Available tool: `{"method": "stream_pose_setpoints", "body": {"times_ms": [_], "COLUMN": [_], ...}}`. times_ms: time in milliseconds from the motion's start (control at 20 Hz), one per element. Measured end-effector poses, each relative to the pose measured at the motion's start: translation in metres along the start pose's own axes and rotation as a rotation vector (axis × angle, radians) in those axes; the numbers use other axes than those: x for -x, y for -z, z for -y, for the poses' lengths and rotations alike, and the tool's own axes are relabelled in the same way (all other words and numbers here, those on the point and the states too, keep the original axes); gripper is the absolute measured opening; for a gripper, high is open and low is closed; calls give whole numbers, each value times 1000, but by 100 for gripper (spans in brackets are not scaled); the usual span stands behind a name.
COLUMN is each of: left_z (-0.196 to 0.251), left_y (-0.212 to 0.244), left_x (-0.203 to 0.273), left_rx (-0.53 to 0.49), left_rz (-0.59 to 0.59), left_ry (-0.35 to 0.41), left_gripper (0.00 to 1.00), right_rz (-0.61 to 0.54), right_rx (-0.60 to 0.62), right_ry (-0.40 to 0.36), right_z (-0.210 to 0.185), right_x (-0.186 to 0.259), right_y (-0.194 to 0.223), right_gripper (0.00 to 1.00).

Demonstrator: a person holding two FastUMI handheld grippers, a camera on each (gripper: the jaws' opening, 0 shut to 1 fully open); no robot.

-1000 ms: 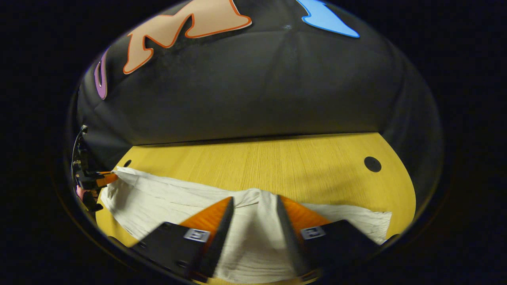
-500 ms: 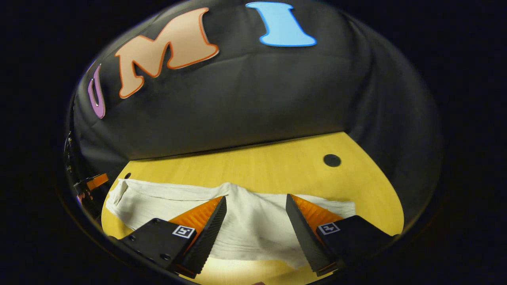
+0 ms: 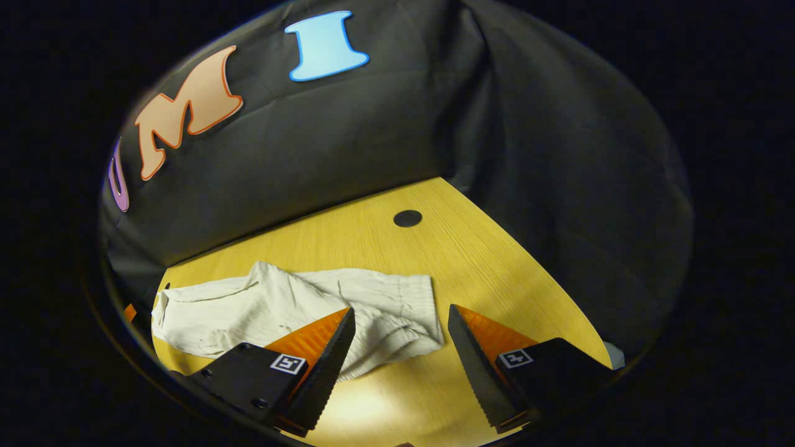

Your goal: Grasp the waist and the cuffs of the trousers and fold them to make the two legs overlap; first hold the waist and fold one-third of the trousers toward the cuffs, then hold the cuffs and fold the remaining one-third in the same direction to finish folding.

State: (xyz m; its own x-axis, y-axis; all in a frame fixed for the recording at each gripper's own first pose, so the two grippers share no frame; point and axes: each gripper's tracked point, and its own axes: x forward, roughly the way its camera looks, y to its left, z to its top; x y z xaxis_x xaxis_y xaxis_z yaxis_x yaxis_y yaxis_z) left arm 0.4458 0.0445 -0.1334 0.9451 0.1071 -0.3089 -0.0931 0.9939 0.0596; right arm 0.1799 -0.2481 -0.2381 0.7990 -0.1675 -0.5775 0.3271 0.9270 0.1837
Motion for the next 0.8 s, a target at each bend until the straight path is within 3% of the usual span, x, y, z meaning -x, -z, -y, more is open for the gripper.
{"method": "stream_pose_setpoints", "body": {"times_ms": [50,100,150,200,250,550,600,650,700,800], "left_z": [0,0,-1,-1,-1,3,4,4,4,7], "left_y": [-2,-4,-6,-6,-9,-12,-12,-12,-12,-13], "left_x": [-1,1,3,3,2,4,4,4,5,5], "left_rx": [22,44,54,52,43,9,5,0,-3,-3], "left_rz": [3,2,0,3,14,42,45,47,48,51], "left_ry": [0,3,1,-6,-12,-14,-12,-11,-8,5], "left_gripper": [95,95,95,95,95,95,94,94,94,94], "right_rz": [-16,-29,-44,-55,-60,-89,-91,-92,-99,-101], "right_rx": [-13,-24,-38,-62,-86,-214,-233,-245,-264,-311], "right_ry": [-3,-7,-14,-24,-32,-80,-86,-82,-86,-98], "right_z": [4,6,8,5,6,5,3,4,3,0], "right_x": [-2,-6,-9,-12,-16,-16,-19,-21,-22,-22], "right_y": [5,12,17,20,22,28,29,31,33,34], "right_gripper": [92,96,92,97,92,94,91,81,77,58]}}
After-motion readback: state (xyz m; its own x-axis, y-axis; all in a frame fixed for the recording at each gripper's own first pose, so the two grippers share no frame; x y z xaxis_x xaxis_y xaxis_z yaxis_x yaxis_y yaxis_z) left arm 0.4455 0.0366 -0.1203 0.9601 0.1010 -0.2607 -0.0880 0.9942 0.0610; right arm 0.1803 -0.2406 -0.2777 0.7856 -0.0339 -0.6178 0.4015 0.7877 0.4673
